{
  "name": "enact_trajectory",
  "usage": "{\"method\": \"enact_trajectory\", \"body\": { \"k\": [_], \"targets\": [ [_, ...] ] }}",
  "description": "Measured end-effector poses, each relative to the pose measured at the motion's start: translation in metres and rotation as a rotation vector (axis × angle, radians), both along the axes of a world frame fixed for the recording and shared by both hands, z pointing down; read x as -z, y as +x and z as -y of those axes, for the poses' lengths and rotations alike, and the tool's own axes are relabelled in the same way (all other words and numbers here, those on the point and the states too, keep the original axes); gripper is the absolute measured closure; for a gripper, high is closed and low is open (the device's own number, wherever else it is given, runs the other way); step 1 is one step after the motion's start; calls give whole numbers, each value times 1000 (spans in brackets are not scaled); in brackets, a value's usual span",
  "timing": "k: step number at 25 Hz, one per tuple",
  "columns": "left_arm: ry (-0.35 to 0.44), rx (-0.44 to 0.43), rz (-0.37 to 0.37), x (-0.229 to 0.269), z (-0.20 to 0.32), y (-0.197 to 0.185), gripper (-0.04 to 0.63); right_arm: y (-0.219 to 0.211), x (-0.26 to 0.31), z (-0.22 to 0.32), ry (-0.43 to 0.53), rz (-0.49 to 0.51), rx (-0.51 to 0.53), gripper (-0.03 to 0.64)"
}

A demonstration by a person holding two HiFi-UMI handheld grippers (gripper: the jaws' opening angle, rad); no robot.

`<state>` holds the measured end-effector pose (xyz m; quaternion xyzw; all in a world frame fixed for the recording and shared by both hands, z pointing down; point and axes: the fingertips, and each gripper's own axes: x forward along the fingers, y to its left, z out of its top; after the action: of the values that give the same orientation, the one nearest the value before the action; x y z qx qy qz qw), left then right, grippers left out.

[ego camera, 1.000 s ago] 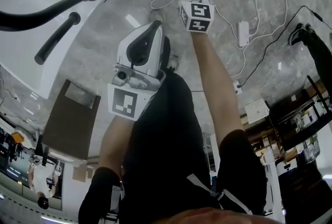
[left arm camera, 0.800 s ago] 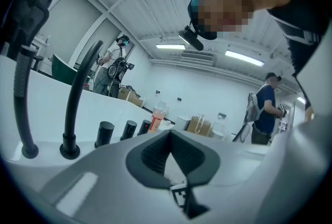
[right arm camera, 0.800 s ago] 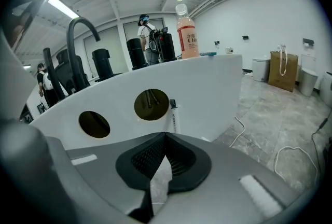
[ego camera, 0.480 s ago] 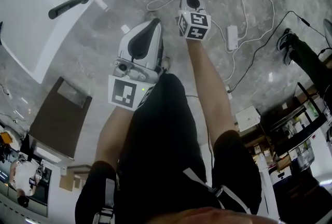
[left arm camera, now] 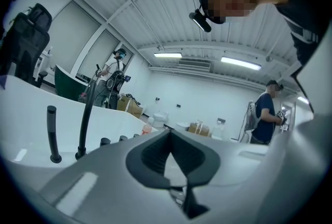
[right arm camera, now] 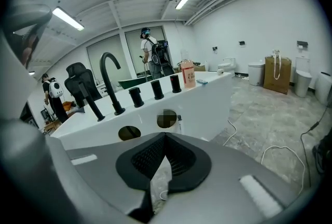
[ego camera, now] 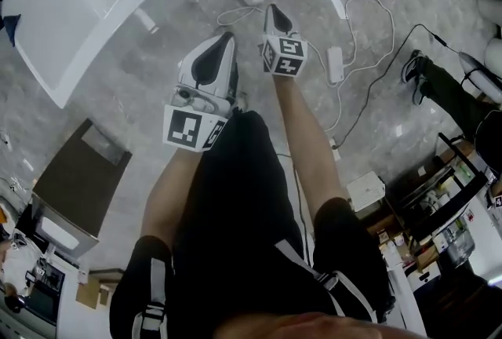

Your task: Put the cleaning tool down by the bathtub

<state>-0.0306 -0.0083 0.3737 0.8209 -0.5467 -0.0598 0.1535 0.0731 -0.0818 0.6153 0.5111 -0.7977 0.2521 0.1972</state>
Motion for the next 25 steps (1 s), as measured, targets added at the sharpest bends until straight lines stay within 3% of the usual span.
{"method": "enact_trajectory", "body": {
  "k": [15, 25],
  "targets": [
    [69, 33, -1, 113, -92, 15, 589, 23, 165, -105, 103, 49, 18, 618],
    [35, 18, 13, 145, -143, 26, 589, 35, 272, -148, 190, 98, 27, 618]
  ]
}}
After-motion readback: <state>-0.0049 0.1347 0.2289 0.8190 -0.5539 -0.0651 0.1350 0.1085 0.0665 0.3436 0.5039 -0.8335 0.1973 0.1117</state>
